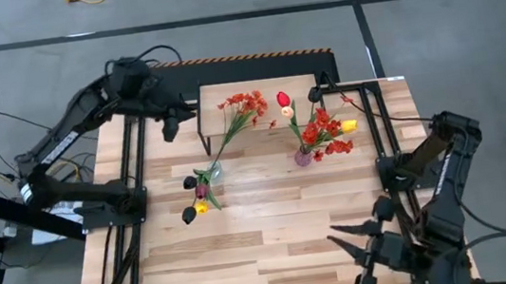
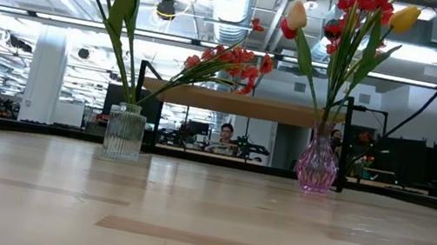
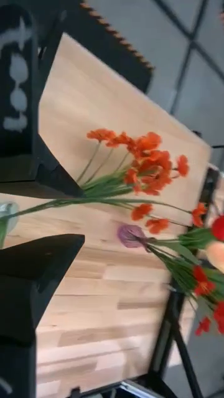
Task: Pick and place flowers into a vace then onto a shelf
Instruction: Put the red flower into the transparent vase
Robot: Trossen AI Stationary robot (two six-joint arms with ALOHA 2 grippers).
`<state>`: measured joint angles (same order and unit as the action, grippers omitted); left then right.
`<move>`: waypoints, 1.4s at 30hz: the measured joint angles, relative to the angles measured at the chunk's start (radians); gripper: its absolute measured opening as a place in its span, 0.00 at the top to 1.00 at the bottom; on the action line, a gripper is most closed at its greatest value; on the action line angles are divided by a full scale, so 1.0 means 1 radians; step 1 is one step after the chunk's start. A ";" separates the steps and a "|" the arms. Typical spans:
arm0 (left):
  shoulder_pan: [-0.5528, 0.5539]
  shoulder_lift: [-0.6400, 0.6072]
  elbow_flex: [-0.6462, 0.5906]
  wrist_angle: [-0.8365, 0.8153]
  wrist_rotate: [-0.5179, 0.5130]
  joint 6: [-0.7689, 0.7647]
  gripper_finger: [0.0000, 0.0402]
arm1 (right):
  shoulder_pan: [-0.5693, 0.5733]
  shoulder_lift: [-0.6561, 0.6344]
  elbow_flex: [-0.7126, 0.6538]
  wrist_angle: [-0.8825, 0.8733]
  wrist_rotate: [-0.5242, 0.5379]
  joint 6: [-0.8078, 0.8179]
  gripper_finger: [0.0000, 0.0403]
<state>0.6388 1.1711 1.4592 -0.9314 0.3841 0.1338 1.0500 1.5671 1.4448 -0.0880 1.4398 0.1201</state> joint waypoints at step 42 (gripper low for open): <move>-0.250 0.372 0.115 -0.043 -0.282 -0.102 0.50 | 0.008 -0.007 0.000 -0.017 0.085 0.004 0.81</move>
<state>0.3889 1.5433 1.5742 -0.9747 0.1023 0.0320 1.0580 1.5600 1.4452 -0.1051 1.5249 0.1242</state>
